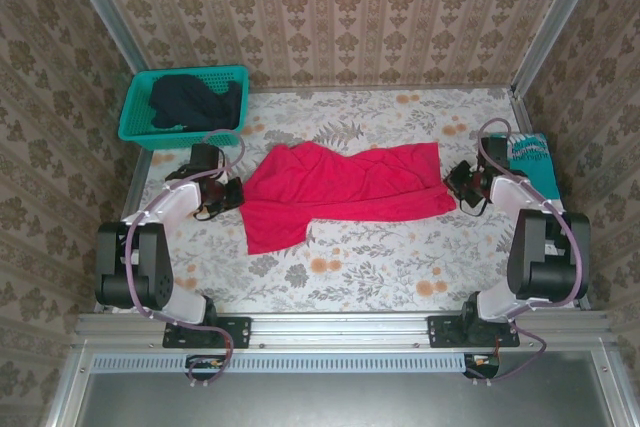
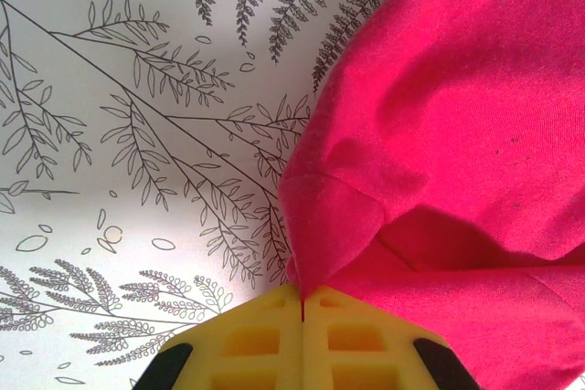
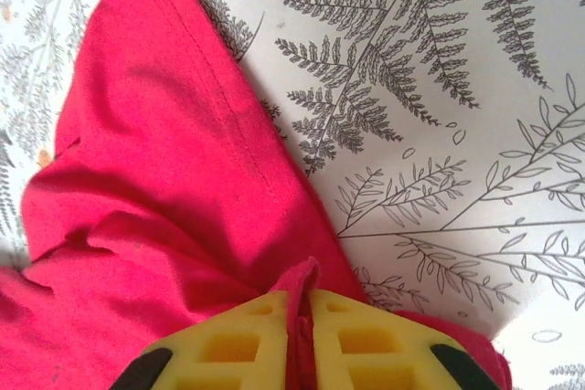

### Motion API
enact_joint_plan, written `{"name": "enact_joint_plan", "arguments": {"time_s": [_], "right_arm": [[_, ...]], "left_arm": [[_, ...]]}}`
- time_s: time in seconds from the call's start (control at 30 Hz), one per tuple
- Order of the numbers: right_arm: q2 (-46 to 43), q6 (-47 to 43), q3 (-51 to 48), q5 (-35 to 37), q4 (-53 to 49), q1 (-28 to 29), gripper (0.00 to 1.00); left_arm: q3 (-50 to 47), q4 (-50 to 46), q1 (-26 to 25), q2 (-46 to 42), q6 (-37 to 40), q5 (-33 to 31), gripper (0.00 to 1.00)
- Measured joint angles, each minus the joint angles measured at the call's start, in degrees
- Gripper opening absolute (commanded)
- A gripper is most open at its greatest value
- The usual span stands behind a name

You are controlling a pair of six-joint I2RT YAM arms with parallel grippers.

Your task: Fold and stack the t-shirts

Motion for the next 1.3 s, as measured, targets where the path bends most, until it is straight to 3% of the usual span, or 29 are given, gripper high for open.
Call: {"name": "enact_joint_plan", "arguments": {"time_s": [0.03,0.37,1.3], "right_arm": [[-0.52,-0.55,0.02,0.28,-0.15,0.00,0.36],[-1.46,-1.22,0.17,1.31,-0.90,0.00,0.22],[3.69,-0.76,3.50,-0.24,-0.17,0.00,0.28]], "left_arm": [[0.00,0.00,0.00,0.00,0.00,0.00,0.00],[0.00,0.63,0.00,0.00,0.00,0.04,0.00],[-0.11,0.92,0.00,0.00,0.00,0.24,0.00]]}}
